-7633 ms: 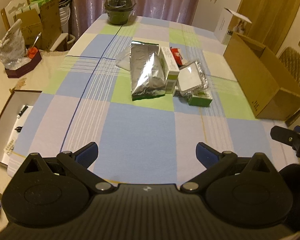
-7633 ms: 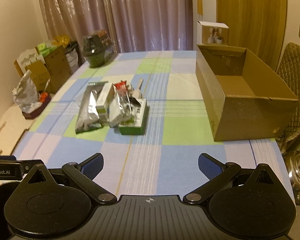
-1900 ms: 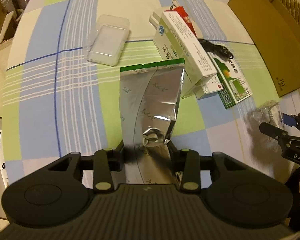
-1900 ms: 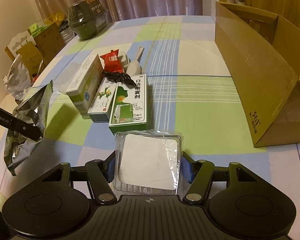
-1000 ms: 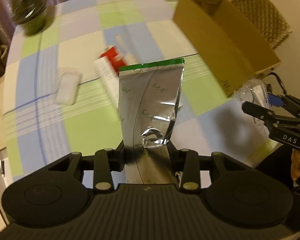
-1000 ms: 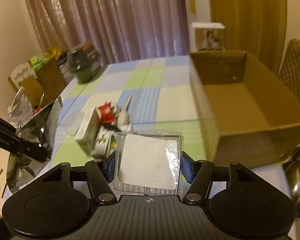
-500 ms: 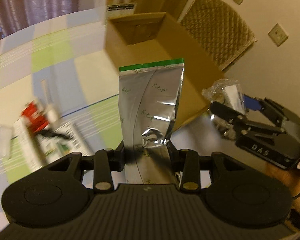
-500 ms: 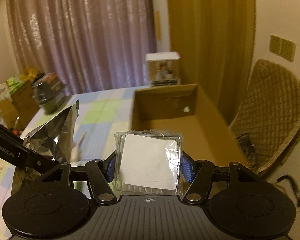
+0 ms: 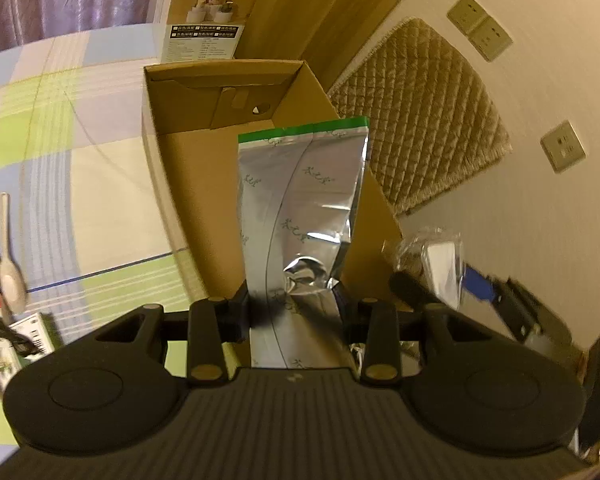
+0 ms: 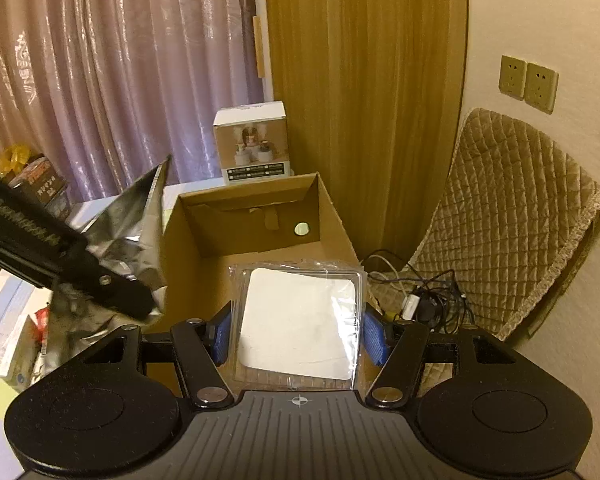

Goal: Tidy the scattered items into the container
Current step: 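Carry the foil bag and clear tray over the cardboard box with both tools, then release the foil bag with the left tool while the right tool releases the tray into the box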

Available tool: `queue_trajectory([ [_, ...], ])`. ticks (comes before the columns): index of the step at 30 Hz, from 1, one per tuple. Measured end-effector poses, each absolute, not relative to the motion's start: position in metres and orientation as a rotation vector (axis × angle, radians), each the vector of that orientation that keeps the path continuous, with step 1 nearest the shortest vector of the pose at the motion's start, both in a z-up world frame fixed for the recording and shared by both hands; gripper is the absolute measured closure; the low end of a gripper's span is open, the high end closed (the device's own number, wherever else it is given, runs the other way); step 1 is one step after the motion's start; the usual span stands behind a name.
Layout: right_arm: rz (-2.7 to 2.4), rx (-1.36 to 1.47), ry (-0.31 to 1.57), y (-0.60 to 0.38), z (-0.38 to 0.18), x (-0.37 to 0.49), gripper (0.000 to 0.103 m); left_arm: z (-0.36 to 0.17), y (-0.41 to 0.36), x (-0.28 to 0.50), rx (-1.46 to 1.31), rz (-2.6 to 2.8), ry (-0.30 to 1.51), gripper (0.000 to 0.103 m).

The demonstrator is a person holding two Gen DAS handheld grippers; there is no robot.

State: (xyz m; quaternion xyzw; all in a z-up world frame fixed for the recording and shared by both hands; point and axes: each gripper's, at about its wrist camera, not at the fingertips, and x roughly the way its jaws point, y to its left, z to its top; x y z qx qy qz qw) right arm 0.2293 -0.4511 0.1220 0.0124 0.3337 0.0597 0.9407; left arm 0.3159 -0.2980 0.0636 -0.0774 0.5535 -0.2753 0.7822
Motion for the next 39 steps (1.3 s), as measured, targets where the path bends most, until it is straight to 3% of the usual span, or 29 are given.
queue_trajectory([
  [10,0.110,0.026,0.706,-0.458,0.104,0.254,0.038,0.041,-0.321,0.343,-0.200,-0.545,1.206,0.069],
  [13,0.108,0.027,0.713,-0.460,0.099,0.258,0.038,0.035,-0.317,0.348,-0.212,-0.514,1.208,0.057],
  [39,0.161,0.049,0.719,-0.450,0.091,0.278,0.038,0.037,-0.252,0.332,-0.171,-0.462,1.165,0.052],
])
